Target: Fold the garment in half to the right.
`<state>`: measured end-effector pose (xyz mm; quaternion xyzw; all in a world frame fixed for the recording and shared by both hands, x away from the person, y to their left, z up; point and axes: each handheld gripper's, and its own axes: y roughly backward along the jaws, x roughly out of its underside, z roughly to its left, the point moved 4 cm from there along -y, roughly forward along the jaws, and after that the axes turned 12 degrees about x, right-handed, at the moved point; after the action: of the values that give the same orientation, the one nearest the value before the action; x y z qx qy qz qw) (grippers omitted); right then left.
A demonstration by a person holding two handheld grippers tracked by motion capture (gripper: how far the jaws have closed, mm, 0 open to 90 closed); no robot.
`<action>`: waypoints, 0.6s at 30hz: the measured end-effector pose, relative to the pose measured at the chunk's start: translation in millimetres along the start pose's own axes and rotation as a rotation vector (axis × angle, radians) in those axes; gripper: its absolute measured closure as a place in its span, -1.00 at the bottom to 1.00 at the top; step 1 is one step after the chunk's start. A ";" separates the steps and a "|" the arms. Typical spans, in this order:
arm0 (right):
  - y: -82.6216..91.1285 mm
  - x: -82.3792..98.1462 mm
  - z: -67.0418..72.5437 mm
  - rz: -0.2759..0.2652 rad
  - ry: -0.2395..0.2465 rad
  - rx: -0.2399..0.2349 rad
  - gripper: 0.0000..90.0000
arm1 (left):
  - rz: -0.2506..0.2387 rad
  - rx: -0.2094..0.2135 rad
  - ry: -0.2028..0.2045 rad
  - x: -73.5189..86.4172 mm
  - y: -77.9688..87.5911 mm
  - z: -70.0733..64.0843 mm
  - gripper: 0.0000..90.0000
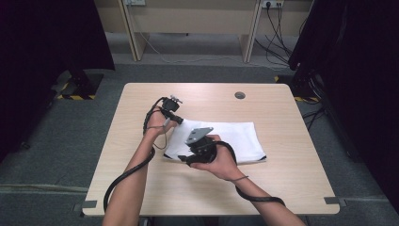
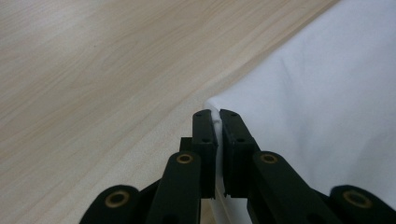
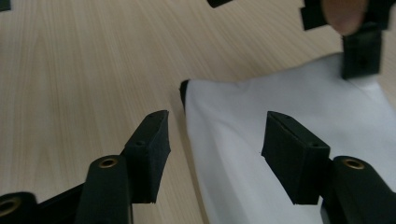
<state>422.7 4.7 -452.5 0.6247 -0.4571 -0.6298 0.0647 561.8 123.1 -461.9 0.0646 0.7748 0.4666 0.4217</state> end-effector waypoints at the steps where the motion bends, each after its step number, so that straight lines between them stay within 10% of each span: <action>1: 0.0 0.0 0.0 0.000 0.000 0.000 -0.04 | 0.000 0.000 0.000 0.0 0.0 0.0 0.89; 18: -58.5 -8.1 21.9 0.090 0.081 -0.041 0.21 | 0.020 0.036 0.014 4.7 -2.8 9.1 0.89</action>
<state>434.5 54.5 -489.3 0.6270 -0.4688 -0.6097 0.1239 566.1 130.0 -468.8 0.0768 0.7853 0.4571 0.4104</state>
